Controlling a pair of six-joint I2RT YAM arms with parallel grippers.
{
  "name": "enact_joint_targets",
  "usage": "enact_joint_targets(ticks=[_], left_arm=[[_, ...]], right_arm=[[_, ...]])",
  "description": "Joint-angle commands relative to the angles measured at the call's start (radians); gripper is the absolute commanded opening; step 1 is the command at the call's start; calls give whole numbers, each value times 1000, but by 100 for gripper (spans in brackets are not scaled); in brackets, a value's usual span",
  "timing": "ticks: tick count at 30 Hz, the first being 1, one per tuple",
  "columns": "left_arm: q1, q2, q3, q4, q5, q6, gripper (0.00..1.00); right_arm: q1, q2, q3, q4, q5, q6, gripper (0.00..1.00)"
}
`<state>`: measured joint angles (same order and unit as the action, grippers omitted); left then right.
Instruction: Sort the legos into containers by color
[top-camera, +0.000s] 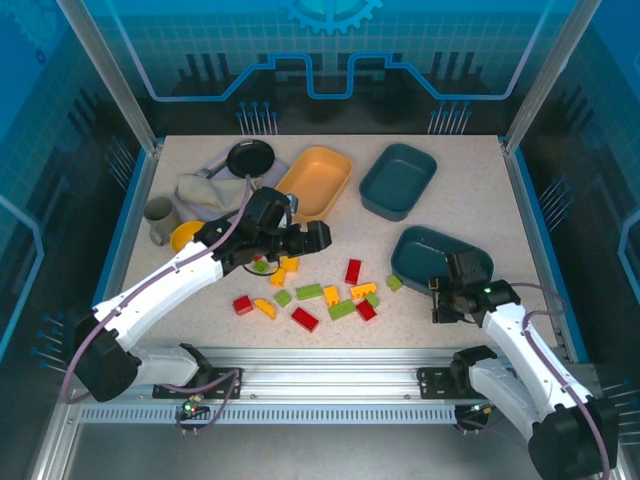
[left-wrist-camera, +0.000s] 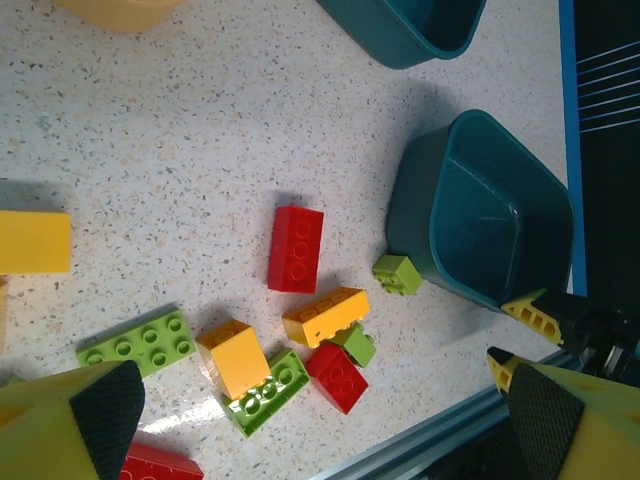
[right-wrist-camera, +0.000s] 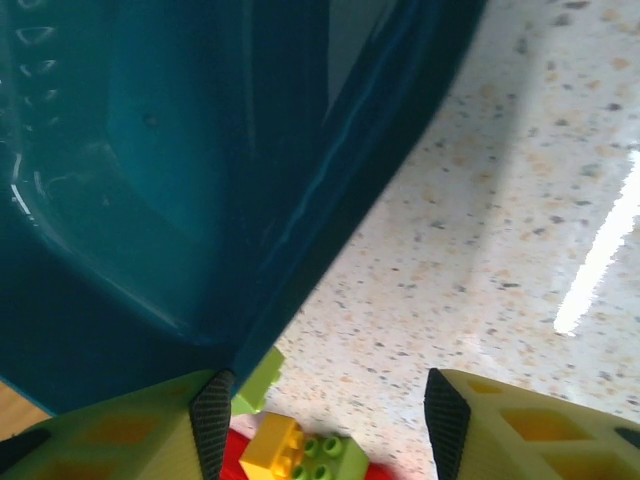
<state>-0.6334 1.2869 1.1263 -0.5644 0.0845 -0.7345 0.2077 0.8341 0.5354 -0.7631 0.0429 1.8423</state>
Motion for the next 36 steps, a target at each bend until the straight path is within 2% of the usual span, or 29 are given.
enact_joint_targets(ticks=[1,9,16,20,25,29,36], left_arm=[[-6,-30,-25,-29,12,-6,98],[-6,-47,-43,-22,6,-19,97],[-7,-62,-54,-22,-6,-26,95],[-8,-71,-59,-22,-10,-27,95],[-9,-73,-62,-25,-12,-26,95],[-9,-74,-57,-30,-21,-23,94],[-6,-45,-14,-56,-48,-6,94]], right_arm=[[-17,23,-7,73,-9,-8,56],[-51,100,-5,145,-25,-45,50],[-74,203,46,106,-12,-94,27],[-110,243,117,42,40,-175,19],[-198,360,258,-45,66,-396,11],[-228,480,415,-146,128,-623,5],[-297,653,595,-207,229,-1038,3]])
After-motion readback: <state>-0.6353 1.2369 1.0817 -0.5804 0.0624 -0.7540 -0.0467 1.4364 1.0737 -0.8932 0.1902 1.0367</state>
